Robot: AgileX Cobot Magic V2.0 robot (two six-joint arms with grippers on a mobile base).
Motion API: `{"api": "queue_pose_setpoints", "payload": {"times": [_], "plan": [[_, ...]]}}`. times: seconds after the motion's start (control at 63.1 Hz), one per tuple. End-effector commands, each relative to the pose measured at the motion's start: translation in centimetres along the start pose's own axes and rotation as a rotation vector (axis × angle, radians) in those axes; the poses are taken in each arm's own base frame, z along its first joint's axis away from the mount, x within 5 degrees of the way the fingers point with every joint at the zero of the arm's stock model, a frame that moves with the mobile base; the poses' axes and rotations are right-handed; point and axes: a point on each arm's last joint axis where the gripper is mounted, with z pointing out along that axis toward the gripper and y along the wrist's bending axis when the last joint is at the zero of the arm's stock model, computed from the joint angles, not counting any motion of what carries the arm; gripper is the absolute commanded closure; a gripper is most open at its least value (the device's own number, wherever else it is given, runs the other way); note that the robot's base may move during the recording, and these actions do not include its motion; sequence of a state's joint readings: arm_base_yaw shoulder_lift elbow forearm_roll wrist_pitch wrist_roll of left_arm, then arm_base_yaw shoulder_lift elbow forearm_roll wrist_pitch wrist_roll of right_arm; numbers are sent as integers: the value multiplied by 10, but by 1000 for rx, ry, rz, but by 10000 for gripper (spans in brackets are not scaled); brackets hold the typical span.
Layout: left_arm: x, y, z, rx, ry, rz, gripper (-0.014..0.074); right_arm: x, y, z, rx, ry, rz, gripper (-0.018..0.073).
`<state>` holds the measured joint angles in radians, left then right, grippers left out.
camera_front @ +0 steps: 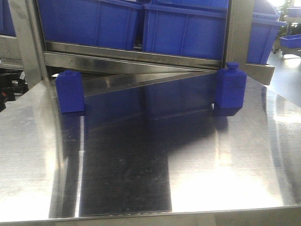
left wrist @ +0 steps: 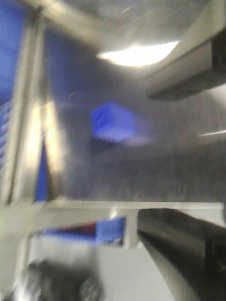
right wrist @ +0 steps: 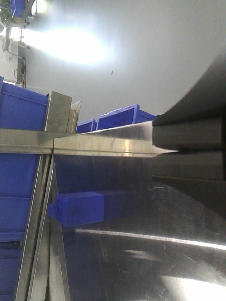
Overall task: Pick and sort blue part to right shelf
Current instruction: 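Move the left gripper down toward the blue part nearer the left arm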
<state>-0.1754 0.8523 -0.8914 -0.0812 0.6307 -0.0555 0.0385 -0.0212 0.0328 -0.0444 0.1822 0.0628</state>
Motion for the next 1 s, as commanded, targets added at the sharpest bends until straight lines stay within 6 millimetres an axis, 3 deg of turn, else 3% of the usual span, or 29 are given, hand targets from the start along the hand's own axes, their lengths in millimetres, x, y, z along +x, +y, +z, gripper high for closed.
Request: {"api": "queue_pose_setpoints", "payload": {"times": [0.0, 0.19, 0.539, 0.793, 0.983], "plan": [[-29, -18, 17, 75, -32, 25, -18, -16, 0, -3, -4, -117, -19, 501], [-54, -47, 77, 133, 104, 61, -26, -16, 0, -3, -4, -117, -19, 501], [-72, -57, 181, -9, 454, -104, -25, -16, 0, -3, -4, -117, -19, 501], [-72, -58, 228, -72, 507, -125, -25, -16, 1, -3, -4, -118, -19, 501], [-68, -54, 250, -129, 508, -159, -25, -16, 1, -3, -4, -119, -19, 501]]}}
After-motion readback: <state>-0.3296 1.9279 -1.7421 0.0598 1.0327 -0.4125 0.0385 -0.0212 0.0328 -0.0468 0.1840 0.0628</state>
